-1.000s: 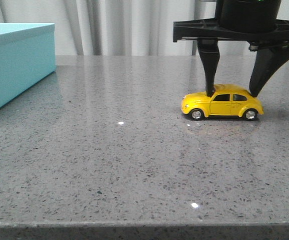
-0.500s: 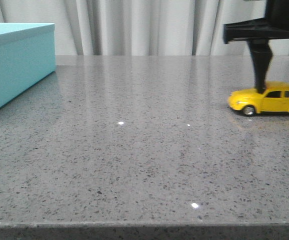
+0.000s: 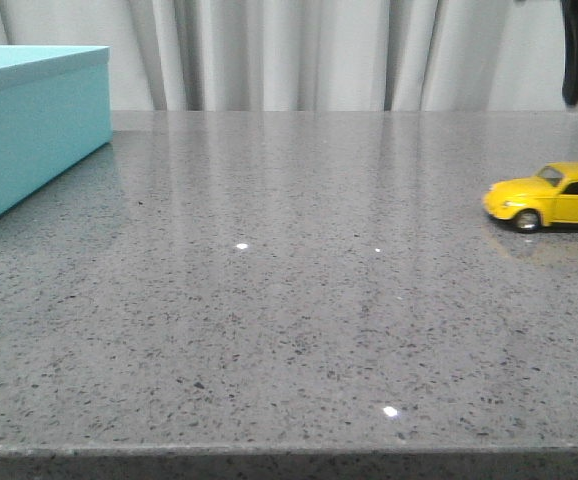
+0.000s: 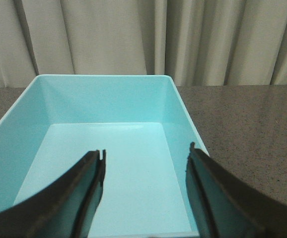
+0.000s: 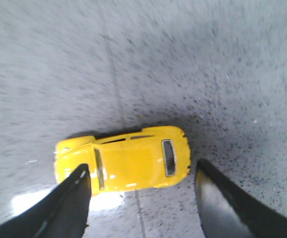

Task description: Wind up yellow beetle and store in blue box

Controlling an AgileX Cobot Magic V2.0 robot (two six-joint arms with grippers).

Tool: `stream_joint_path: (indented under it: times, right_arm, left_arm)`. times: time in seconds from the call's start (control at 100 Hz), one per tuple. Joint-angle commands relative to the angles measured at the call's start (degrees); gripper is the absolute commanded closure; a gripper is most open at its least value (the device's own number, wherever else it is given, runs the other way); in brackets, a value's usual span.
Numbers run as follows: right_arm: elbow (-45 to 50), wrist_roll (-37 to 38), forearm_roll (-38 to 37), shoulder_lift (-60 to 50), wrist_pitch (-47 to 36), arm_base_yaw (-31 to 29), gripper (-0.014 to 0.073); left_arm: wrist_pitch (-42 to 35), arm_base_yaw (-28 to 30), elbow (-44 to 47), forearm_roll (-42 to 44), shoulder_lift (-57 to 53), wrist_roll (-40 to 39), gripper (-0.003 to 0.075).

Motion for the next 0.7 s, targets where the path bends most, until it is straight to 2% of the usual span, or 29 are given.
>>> stream_joint_path:
  times: [0.0,0.39,0.69]
  right_arm:
    - [-1.83,-0.76,-1.41,-5.2,-1.72,0.19,0.0137]
    - [-1.78,-0.8,-1.41,-10.37,-0.04,0.19,0.0137]
    - [2.72,-0.8,-1.41,-16.67,-7.27,0.19,0.0137]
  left_arm:
    - [-4.42,-0.48,-2.16,-0.04,0.39,-0.71,0.0353]
    - [-4.59,-0.48,-2.16,-0.14,0.39,-0.71,0.0353]
    - [-4.7,-0.48,-2.05,-0.6,0.39,-0.71,0.0353]
